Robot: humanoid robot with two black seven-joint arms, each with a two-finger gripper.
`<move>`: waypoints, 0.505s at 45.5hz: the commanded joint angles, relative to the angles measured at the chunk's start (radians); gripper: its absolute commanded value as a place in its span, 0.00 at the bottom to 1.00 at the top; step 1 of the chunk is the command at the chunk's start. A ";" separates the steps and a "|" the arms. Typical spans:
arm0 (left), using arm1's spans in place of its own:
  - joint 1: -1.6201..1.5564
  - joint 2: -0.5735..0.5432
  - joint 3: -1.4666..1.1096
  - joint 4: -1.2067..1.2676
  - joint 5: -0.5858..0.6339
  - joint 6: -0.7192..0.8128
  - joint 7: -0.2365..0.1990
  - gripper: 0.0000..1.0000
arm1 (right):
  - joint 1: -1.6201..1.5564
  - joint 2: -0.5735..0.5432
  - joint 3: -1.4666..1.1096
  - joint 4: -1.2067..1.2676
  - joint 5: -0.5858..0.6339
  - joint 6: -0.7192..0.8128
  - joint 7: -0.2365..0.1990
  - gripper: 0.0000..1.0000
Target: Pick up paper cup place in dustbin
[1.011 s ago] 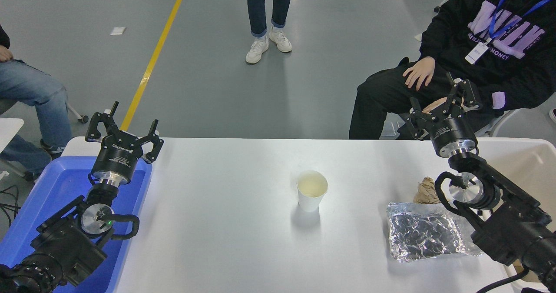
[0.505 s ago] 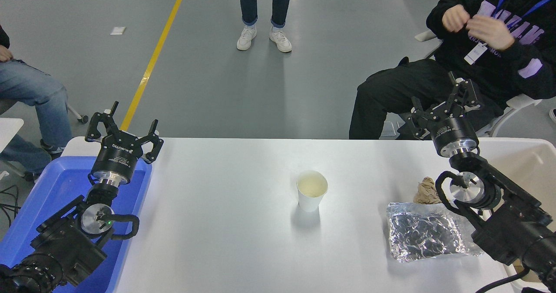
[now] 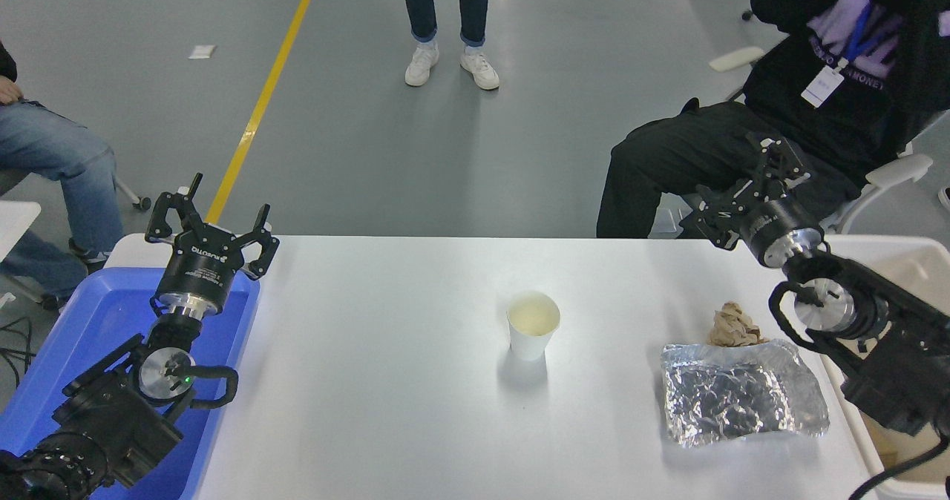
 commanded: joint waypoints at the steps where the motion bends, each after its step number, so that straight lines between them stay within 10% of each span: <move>1: 0.000 0.000 0.000 0.000 0.000 0.000 0.000 0.98 | 0.274 -0.130 -0.546 0.019 0.027 0.010 -0.008 1.00; 23: 0.000 0.000 0.002 0.000 0.000 -0.005 0.000 0.98 | 0.971 0.067 -1.562 0.105 0.038 0.142 -0.011 1.00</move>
